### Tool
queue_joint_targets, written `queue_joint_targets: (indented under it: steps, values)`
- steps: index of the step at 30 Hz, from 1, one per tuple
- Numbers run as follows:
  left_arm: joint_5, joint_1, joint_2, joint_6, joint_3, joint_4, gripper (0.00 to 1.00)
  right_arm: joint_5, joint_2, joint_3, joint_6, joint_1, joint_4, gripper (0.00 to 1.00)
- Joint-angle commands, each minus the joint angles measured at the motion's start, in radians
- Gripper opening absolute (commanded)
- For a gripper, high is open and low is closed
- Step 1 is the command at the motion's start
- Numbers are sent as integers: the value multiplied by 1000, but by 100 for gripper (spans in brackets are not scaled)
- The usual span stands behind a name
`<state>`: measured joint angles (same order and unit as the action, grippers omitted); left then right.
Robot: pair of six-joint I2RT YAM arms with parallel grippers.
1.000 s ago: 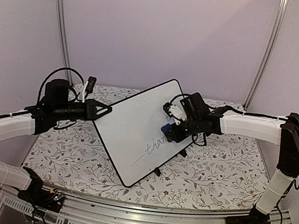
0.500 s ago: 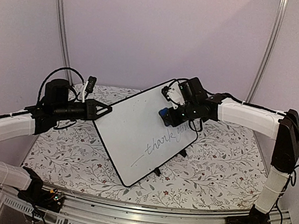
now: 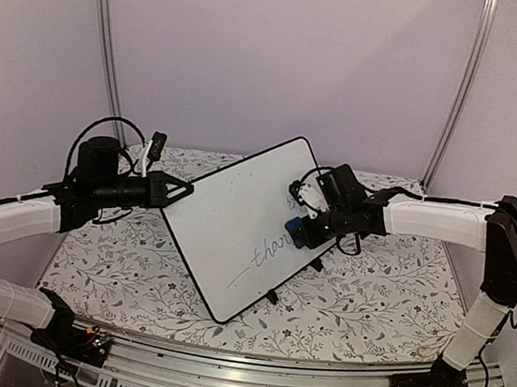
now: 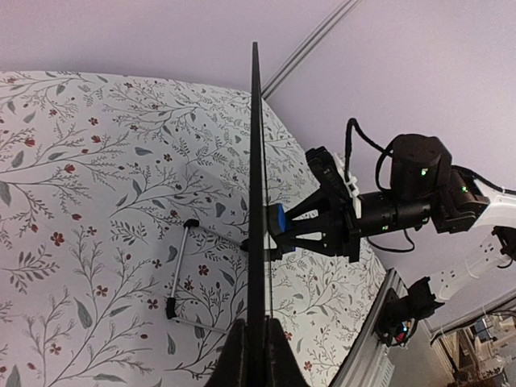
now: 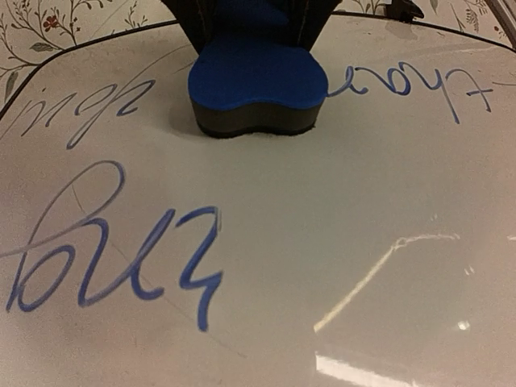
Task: Erase the whiteboard
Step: Erase the whiteboard on the whiteboard stand.
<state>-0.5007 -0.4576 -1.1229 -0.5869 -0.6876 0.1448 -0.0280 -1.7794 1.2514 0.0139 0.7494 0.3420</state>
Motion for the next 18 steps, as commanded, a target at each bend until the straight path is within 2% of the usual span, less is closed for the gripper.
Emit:
queue_joint_targets:
  steps: [1, 18]
  values:
    - [-68, -16, 24, 44, -21, 115, 0, 8, 2, -51, 29, -5, 10, 0]
    - [-65, -16, 31, 47, -22, 112, 0, 56, -122, 254, -33, -27, 70, 0]
